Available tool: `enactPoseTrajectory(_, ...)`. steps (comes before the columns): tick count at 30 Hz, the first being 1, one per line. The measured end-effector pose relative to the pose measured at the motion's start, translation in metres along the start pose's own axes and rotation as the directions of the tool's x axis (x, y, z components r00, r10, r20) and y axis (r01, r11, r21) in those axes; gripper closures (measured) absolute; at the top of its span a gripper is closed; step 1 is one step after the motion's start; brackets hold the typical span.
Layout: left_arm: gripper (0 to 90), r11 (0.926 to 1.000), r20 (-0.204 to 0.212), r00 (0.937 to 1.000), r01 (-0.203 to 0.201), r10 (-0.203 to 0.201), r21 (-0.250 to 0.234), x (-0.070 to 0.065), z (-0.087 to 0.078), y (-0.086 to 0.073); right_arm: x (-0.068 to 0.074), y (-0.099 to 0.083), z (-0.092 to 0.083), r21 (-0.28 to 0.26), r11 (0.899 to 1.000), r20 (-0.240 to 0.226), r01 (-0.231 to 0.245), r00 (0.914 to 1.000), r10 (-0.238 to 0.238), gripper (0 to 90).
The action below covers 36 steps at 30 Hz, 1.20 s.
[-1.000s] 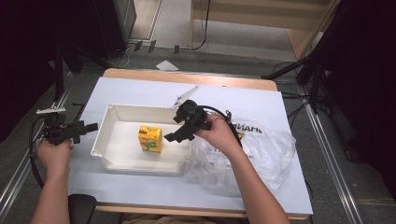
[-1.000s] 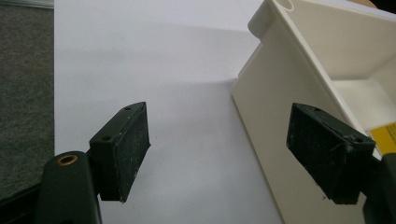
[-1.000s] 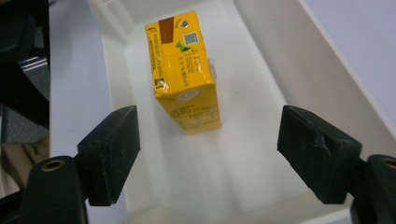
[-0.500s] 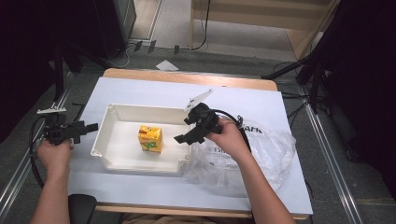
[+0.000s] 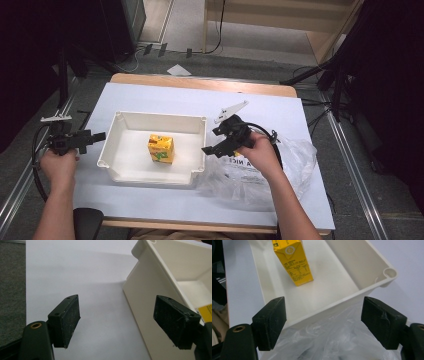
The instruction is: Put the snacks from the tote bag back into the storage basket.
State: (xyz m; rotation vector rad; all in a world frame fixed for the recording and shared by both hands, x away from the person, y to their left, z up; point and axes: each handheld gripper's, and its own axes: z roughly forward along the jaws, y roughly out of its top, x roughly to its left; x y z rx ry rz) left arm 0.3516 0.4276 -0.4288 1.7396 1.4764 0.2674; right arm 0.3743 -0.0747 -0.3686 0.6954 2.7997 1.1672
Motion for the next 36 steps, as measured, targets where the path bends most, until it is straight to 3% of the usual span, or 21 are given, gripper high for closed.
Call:
enactPoseTrajectory(23,22.4,1.0,0.007,1.0,-0.001,0.001,-0.003,0.0,0.001,0.001,-0.026,-0.044,-0.02,-0.035,0.998,0.073,-0.053,0.9958,0.055,21.2)
enactPoseTrajectory(36,22.5,1.0,0.01,0.9999,0.001,-0.002,0.01,0.0,0.002,0.001,-0.034,-0.055,-0.023,-0.037,0.996,0.074,-0.086,0.9933,0.089,21.2)
